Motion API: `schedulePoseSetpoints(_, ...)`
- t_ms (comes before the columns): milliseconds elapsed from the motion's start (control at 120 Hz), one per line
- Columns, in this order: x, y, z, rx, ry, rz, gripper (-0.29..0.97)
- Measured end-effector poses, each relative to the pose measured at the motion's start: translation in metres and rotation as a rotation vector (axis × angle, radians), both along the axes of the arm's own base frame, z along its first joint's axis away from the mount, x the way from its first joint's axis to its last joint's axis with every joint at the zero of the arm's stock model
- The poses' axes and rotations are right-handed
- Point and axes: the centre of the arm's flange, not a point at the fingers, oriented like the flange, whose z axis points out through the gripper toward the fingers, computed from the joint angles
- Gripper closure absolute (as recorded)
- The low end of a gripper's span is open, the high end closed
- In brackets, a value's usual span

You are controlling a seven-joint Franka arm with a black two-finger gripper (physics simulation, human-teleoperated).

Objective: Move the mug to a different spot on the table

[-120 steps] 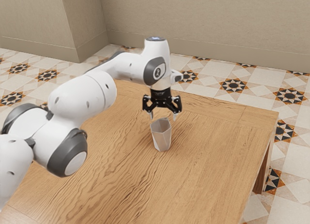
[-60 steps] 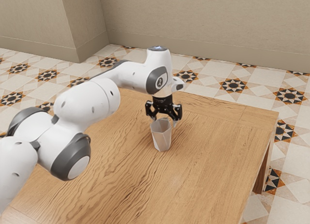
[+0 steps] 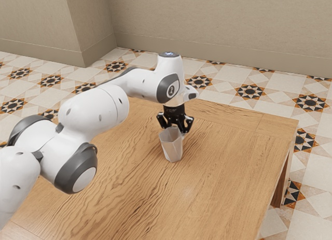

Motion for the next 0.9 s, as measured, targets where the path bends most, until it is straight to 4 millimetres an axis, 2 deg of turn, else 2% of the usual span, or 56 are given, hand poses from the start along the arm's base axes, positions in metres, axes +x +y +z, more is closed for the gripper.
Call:
schedulePoseSetpoints(408, -0.002, 0.000, 0.002, 0.002, 0.013, -0.015, 0.53)
schedulePoseSetpoints(633, -0.006, -0.001, 0.009, 0.011, 0.043, -0.021, 0.57)
schedulePoseSetpoints(775, -0.009, 0.002, 0.023, 0.008, 0.058, -0.016, 0.59)
schedulePoseSetpoints(900, -0.013, 0.006, 0.027, 0.006, 0.090, -0.011, 0.59)
